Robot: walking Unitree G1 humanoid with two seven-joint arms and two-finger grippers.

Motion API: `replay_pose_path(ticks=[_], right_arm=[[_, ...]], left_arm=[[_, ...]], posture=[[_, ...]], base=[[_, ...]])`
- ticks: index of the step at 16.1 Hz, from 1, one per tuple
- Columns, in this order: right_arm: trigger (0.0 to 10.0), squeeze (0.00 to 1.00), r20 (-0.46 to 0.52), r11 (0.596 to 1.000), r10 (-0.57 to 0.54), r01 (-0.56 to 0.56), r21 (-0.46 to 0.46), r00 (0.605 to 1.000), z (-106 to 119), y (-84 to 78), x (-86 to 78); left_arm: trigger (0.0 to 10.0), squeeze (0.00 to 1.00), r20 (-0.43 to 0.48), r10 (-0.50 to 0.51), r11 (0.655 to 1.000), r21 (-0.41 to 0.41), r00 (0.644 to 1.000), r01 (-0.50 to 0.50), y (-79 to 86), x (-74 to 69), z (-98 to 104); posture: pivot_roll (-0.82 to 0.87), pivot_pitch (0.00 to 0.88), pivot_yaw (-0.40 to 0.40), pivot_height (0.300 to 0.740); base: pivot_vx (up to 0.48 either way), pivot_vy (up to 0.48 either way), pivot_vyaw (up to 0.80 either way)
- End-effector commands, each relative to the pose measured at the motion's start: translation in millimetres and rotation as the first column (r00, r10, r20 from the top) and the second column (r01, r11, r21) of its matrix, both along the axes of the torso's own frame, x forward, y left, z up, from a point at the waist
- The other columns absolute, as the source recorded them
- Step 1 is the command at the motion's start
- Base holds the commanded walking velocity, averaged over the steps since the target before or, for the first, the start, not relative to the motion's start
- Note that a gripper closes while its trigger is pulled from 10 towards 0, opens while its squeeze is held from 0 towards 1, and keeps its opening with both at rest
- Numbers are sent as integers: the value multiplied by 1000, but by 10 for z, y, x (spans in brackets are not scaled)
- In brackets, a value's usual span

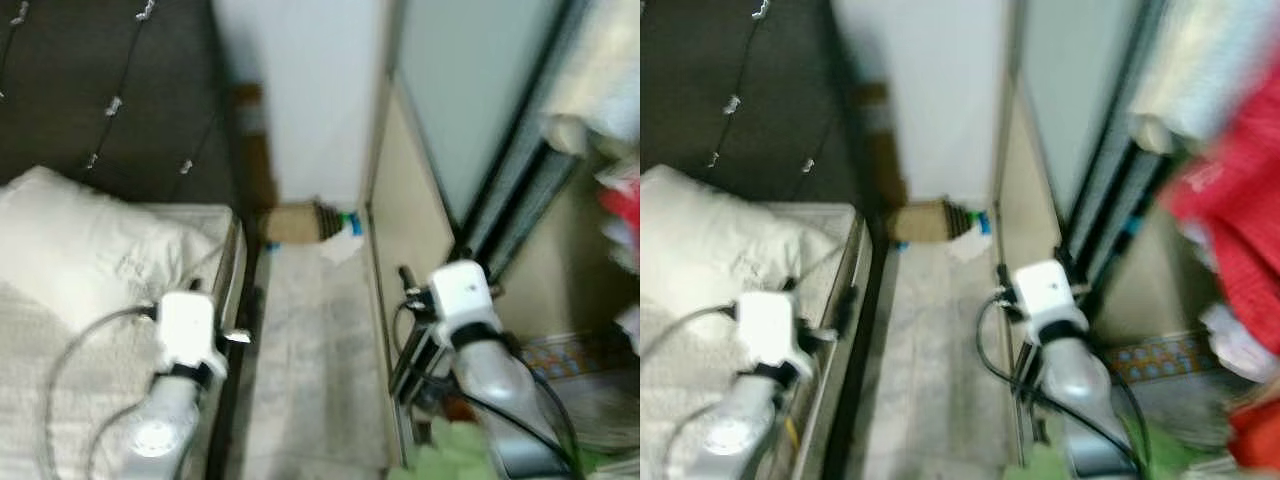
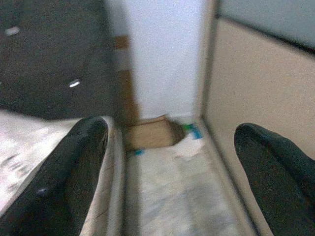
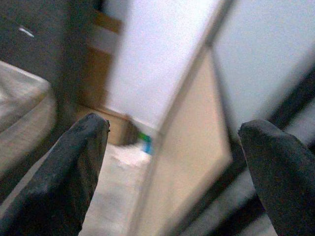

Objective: Clean up the room

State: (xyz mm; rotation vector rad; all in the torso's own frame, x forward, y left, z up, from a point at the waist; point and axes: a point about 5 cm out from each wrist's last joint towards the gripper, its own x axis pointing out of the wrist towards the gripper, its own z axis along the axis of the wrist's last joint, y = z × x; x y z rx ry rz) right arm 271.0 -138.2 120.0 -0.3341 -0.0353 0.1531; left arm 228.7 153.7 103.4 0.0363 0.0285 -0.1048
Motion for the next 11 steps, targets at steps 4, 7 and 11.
replay_pose_path(ticks=[4, 7, 11], right_arm=[[10000, 0, 1, 1000, -1, 1, -6, 1000, 25, -41, 3], [10000, 0, -1, 1000, 0, 0, -6, 1000, 26, -47, 9], [10000, 0, -8, 1000, -1, 1, -1, 1000, 9, -51, 19]], left_arm=[[10000, 0, 9, -10, 1000, 1, 1000, 10, -35, 2, 35], [10000, 0, 8, -24, 1000, -2, 1000, 24, -38, 4, 39], [10000, 0, 9, -17, 1000, 6, 1000, 17, -36, 3, 39]], posture=[[-20, 58, -27, 740], [-17, 66, -25, 740], [-9, 63, -25, 740]], base=[[0, 0, 800], [0, 0, 800], [0, 0, 800]])
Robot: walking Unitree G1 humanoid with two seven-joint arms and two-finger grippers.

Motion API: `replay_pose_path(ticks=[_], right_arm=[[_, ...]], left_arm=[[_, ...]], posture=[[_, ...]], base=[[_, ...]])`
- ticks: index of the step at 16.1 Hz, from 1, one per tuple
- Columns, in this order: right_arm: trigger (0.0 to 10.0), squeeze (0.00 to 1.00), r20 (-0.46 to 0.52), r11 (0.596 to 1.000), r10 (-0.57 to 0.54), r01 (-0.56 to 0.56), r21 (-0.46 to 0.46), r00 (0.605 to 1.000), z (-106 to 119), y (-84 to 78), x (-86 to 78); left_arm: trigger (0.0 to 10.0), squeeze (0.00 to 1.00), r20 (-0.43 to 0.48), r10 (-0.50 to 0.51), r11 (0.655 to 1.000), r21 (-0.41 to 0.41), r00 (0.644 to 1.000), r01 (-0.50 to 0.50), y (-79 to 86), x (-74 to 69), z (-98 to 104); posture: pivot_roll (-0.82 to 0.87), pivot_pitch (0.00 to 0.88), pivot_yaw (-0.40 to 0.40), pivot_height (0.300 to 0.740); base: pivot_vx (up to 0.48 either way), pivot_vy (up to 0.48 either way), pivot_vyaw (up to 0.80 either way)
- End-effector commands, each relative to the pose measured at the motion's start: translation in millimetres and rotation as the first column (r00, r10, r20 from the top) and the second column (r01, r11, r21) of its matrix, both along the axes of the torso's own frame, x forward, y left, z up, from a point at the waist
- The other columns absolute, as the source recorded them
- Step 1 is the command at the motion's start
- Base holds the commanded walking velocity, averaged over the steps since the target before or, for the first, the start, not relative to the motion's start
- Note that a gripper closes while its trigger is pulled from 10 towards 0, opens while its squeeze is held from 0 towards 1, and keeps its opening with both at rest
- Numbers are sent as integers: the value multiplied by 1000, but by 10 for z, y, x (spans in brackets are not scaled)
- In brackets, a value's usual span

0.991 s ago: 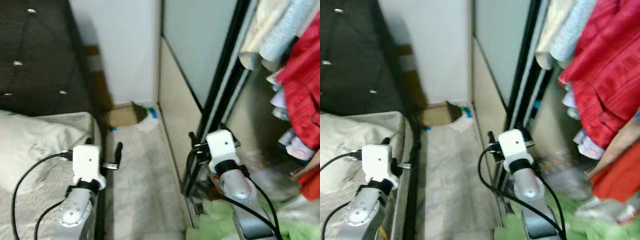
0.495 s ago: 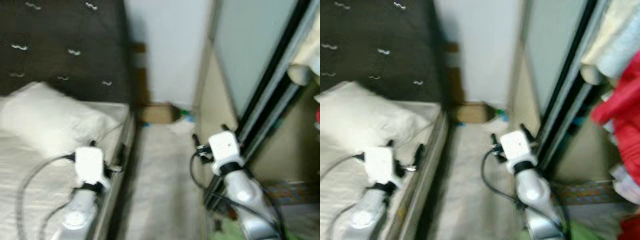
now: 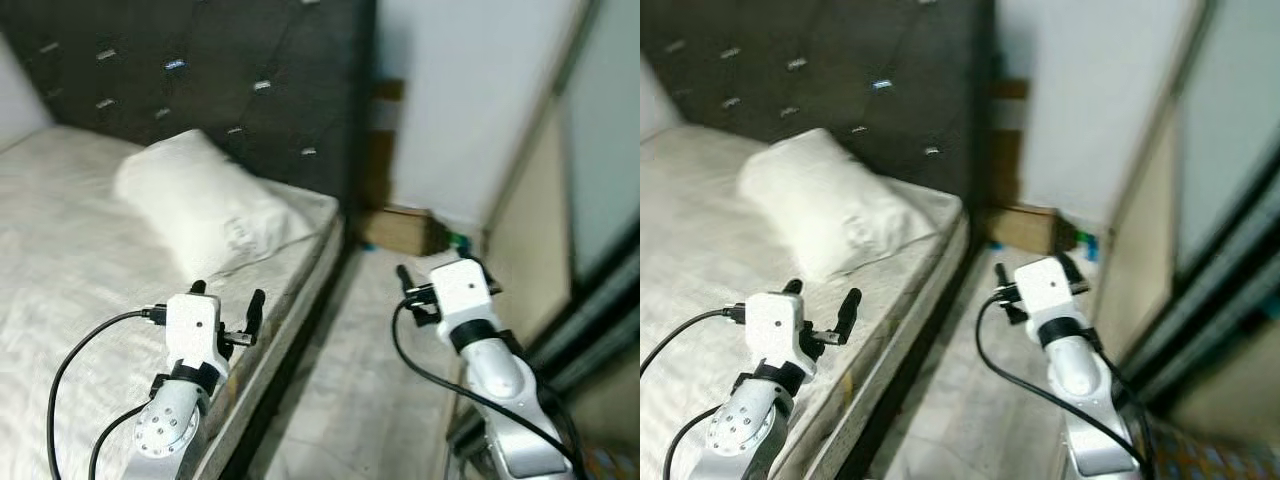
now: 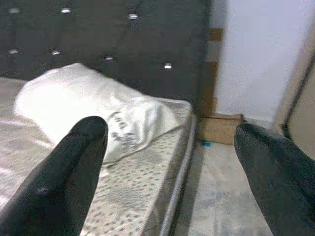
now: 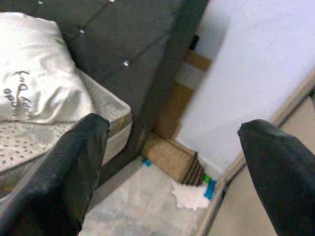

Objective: Clean up the room

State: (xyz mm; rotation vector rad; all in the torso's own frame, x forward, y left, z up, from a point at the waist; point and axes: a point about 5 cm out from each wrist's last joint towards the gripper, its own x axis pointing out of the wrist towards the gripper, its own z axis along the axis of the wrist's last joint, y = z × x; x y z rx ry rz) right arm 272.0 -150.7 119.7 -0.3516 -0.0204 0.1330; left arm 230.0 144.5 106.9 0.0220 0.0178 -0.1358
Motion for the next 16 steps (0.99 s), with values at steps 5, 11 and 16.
replay_pose_path(ticks=[5, 11, 16], right_arm=[[10000, 0, 6, 999, 40, -40, 20, 999, 19, 102, 31], [10000, 0, 13, 997, 65, -66, 33, 998, 40, 148, 39], [10000, 0, 11, 996, 73, -74, 47, 997, 31, 161, 25]], left_arm=[[10000, 0, -4, 18, 1000, 24, 1000, -18, 58, -9, 4], [10000, 0, 1, 22, 1000, 20, 1000, -22, 60, 8, 14], [10000, 0, 1, 26, 1000, 4, 1000, -26, 71, 10, 15]], posture=[[-4, 55, -26, 740], [-4, 52, -26, 740], [-5, 57, -25, 740]], base=[[0, 0, 800], [0, 0, 800], [0, 0, 800]])
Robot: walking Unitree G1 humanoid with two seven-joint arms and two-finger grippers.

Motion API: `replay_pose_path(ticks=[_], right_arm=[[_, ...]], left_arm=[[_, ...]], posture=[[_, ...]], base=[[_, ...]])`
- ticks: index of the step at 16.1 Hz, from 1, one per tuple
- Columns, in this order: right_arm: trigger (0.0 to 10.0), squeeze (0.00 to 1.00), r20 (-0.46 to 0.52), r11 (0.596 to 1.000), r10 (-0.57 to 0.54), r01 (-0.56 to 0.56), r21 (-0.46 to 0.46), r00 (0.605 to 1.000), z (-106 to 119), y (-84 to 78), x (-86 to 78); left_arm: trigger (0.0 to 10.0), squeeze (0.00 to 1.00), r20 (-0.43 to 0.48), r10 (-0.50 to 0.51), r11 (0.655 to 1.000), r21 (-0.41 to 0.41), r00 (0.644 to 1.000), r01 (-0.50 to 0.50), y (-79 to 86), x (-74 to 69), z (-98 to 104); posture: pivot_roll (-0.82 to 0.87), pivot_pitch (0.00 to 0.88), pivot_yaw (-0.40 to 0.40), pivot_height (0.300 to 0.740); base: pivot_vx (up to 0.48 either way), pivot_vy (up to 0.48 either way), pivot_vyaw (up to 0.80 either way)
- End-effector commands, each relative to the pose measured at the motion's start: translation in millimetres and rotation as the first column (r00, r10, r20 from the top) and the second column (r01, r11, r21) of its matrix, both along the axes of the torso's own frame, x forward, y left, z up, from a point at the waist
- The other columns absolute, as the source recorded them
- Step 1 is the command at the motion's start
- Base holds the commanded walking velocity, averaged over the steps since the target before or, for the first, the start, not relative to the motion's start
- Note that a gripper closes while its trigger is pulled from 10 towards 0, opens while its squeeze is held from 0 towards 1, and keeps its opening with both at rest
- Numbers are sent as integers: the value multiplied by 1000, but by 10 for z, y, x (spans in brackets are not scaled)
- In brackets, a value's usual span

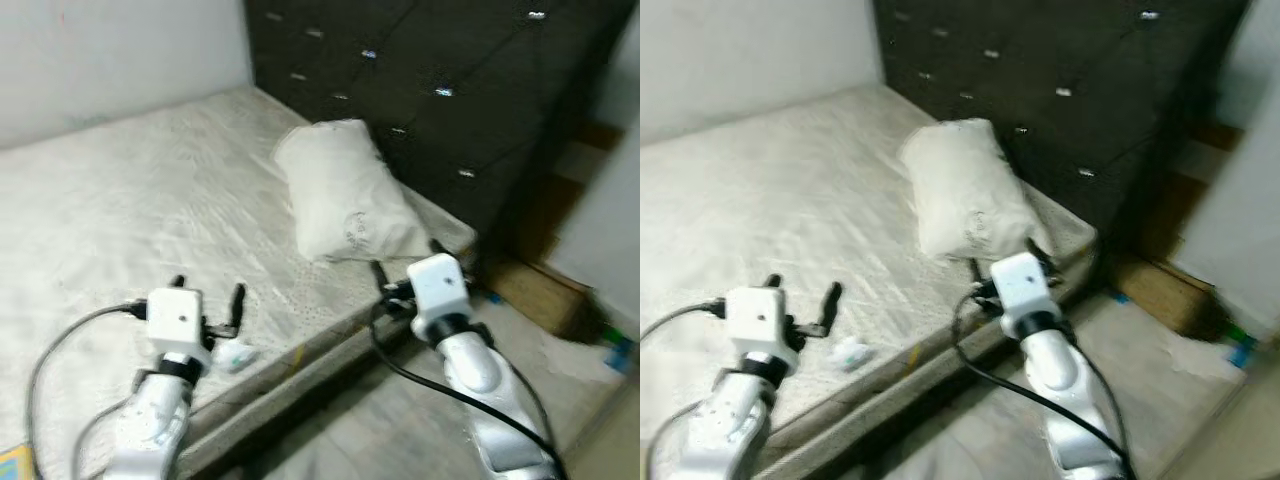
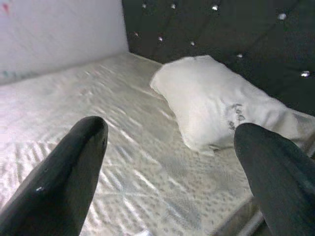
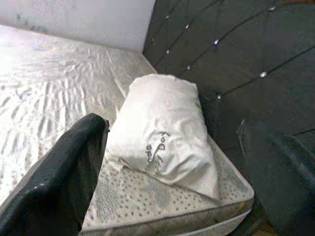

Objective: Clean up the room

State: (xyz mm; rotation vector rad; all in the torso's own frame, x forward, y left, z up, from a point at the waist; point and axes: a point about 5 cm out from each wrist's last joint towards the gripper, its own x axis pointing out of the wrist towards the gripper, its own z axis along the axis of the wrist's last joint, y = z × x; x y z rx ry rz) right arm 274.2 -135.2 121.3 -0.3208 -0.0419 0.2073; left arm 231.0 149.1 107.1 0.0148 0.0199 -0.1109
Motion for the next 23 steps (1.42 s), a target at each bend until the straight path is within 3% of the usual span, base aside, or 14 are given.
replay_pose_path(ticks=[1, 18, 23], right_arm=[[10000, 0, 3, 1000, -1, 1, 19, 1000, 19, 11, 1], [10000, 0, 11, 999, 22, -23, 42, 1000, 43, 37, -11], [10000, 0, 12, 997, 32, -32, 64, 999, 55, 48, -16]], left_arm=[[10000, 0, 3, -1, 1000, 10, 1000, 1, 24, 0, 17], [10000, 0, 4, -41, 999, -32, 999, 41, -11, 20, 34], [10000, 0, 10, -63, 997, -49, 998, 63, -34, 18, 48]], posture=[[-8, 60, -22, 740], [-17, 66, -19, 740], [-16, 67, -19, 740]], base=[[0, 0, 800], [0, 0, 800], [0, 0, 0]])
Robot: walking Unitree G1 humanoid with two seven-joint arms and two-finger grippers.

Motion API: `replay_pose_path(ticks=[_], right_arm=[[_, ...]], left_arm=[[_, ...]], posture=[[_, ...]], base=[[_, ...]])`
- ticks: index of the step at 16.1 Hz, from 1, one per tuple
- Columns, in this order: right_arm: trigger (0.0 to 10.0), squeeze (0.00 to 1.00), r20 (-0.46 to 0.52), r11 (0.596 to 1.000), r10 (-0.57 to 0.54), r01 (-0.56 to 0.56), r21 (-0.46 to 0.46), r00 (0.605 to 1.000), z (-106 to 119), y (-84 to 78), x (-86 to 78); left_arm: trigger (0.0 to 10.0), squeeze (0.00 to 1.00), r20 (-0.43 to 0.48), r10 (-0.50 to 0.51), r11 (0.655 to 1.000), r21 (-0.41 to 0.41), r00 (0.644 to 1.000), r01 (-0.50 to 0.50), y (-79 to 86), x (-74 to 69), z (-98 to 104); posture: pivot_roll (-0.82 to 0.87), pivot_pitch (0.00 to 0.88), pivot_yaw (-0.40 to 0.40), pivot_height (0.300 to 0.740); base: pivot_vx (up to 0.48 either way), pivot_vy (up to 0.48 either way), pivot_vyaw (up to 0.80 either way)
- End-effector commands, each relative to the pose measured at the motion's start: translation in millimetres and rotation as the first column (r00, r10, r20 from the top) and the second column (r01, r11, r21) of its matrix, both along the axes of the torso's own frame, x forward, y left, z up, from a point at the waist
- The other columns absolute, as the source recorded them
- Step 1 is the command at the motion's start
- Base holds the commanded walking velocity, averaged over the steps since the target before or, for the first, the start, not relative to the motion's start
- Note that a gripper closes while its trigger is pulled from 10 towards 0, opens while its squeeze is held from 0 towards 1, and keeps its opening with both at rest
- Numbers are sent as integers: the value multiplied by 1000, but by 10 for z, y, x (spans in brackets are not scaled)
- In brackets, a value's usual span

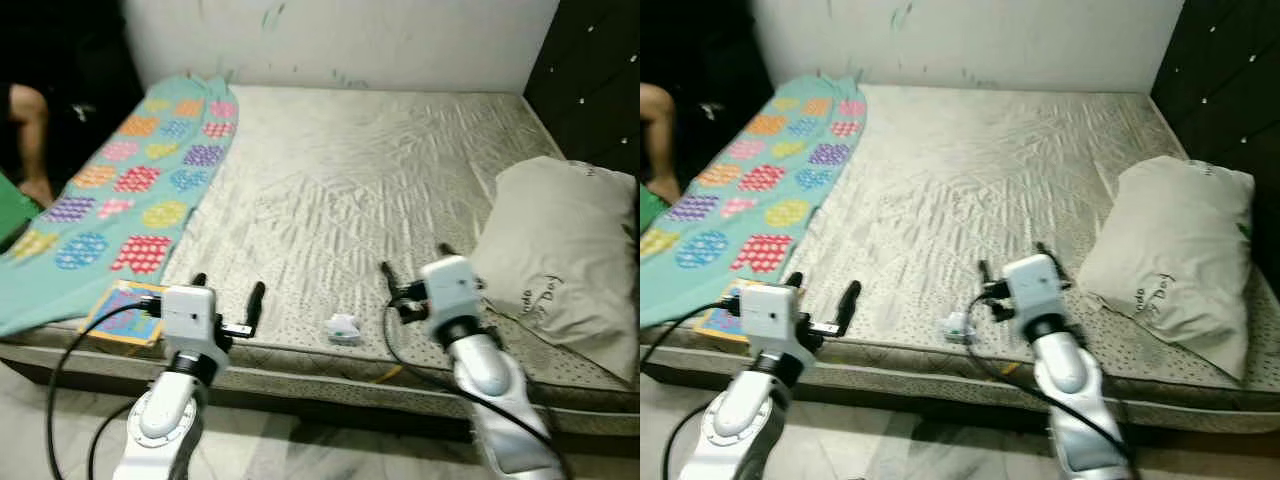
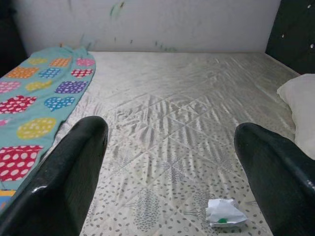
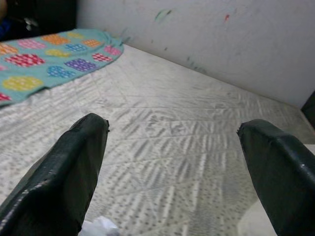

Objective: Clean up the room

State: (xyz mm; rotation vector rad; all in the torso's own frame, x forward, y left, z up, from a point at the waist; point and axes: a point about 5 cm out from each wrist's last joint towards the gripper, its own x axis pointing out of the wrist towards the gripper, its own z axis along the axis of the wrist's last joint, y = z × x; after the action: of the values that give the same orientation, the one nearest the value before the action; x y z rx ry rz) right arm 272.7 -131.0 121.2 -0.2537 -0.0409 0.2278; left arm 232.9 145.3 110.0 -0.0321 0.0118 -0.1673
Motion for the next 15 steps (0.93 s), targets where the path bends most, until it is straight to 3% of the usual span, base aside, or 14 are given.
replay_pose_path(ticks=[1, 3, 10, 15], right_arm=[[10000, 0, 24, 1000, 14, -14, -6, 1000, 55, 10, -7], [10000, 0, 24, 1000, 20, -20, -4, 1000, 54, 15, -9], [10000, 0, 30, 1000, 18, -18, -2, 999, 69, 10, 22], [10000, 0, 30, 1000, 14, -14, 1, 999, 71, 6, 19]], left_arm=[[10000, 0, 5, -6, 1000, -1, 1000, 6, 3, -2, 22], [10000, 0, 4, -8, 1000, -4, 1000, 8, -1, 2, 20], [10000, 0, 17, -30, 999, -20, 999, 30, -16, -8, 34], [10000, 0, 19, -37, 999, -25, 999, 37, -23, -11, 41]], posture=[[-16, 67, -19, 740], [-15, 65, -21, 740], [-11, 52, -25, 740], [-13, 57, -24, 740]], base=[[0, 0, 0], [0, 0, 725], [0, 0, 0], [306, 0, 0]])
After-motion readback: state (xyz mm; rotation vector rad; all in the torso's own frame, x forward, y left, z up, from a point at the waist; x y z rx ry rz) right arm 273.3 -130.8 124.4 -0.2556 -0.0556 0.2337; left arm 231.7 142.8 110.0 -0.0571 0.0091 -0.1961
